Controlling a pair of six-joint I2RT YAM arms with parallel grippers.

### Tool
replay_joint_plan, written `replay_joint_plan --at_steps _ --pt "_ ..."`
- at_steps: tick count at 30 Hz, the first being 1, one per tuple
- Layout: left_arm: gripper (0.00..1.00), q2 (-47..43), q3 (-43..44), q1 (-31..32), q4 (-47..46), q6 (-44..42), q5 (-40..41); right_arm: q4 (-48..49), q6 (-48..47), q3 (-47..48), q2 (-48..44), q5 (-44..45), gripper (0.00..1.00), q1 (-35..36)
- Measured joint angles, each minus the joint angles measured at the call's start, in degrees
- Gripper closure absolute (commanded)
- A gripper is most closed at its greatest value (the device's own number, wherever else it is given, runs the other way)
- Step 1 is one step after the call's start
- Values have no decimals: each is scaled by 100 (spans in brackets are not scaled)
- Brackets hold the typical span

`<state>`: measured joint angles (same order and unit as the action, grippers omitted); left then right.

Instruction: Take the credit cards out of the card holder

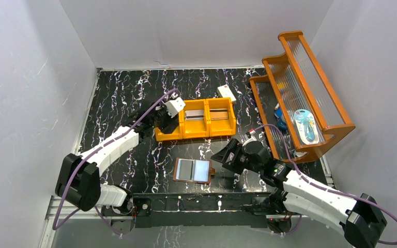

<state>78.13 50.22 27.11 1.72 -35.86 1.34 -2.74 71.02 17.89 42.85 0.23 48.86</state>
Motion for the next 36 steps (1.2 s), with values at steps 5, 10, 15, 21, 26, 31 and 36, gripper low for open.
replay_joint_plan --at_steps 5,10,15,21,26,31,36 --pt "41 -17 352 -57 350 903 -293 -61 -94 304 339 4 9 0" --pt "28 61 754 -157 654 1823 -350 -105 -127 337 501 -22 12 0" --pt "24 101 846 -304 811 2667 68 -393 -339 588 608 -13 13 0" --pt "23 210 979 -730 1294 3646 254 -798 -879 1585 1259 116 13 0" --pt "26 358 1381 -824 1801 4072 -358 -1008 -1290 2385 1998 129 17 0" --pt "34 682 2100 -820 2291 4409 -984 -1134 -1357 2350 2168 61 21 0" --pt "38 1270 2304 -820 2667 4959 -1637 -1088 -1276 2103 1915 48 21 0"
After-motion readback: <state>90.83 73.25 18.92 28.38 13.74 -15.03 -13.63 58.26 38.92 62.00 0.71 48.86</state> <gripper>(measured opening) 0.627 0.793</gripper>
